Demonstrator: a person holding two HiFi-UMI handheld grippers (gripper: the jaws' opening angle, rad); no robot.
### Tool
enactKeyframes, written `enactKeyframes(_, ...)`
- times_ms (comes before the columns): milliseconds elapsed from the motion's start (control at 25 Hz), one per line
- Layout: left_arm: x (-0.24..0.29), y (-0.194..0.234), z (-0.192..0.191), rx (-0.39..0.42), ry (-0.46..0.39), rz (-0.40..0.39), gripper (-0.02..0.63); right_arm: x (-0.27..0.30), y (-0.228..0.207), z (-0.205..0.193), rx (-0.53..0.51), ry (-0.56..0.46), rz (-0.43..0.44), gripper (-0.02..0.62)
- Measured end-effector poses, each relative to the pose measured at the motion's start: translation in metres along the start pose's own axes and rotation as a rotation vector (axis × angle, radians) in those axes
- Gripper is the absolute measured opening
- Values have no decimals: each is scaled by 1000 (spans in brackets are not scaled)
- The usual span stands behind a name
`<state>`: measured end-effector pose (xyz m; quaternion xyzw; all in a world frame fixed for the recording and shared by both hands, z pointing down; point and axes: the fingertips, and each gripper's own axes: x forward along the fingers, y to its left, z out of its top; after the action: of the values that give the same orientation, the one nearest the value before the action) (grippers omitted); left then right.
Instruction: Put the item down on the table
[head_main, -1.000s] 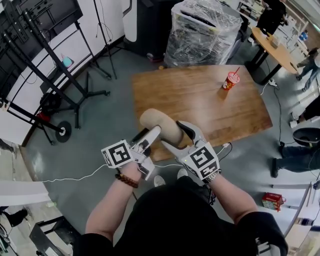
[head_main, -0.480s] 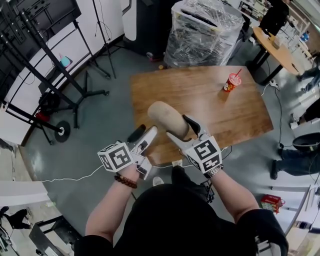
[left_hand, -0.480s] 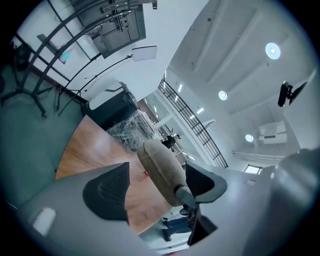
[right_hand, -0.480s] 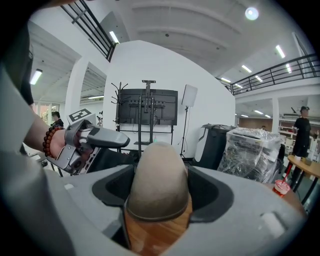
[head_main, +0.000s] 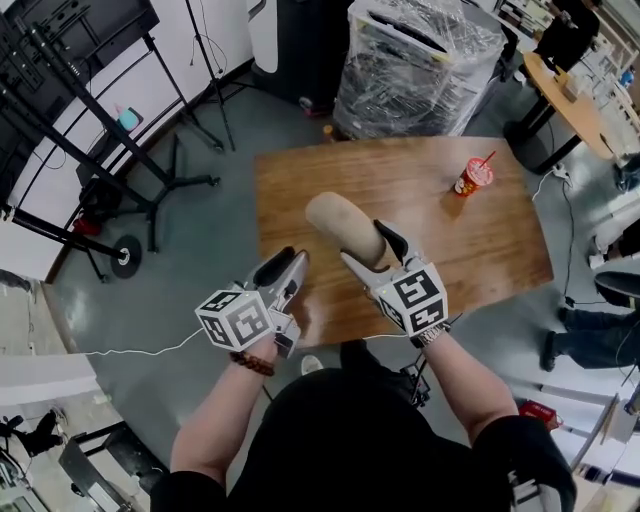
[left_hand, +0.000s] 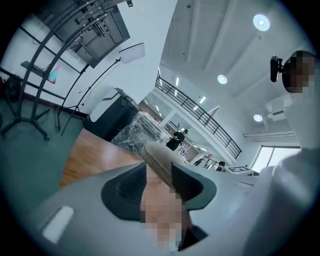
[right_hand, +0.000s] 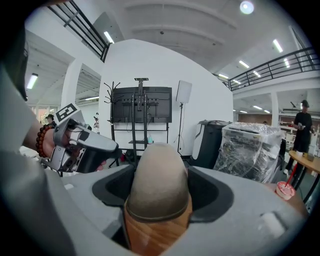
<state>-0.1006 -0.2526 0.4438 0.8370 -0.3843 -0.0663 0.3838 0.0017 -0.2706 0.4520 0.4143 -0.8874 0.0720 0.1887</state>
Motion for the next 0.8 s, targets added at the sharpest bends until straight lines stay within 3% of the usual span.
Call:
enactKeyframes(520,82,12,1,70,43,104,26,56,-99,-27,8,65,30,324)
enactKeyframes(800,111,24,-2,106,75,159,9,94,-130,-46,-6,103,55,324)
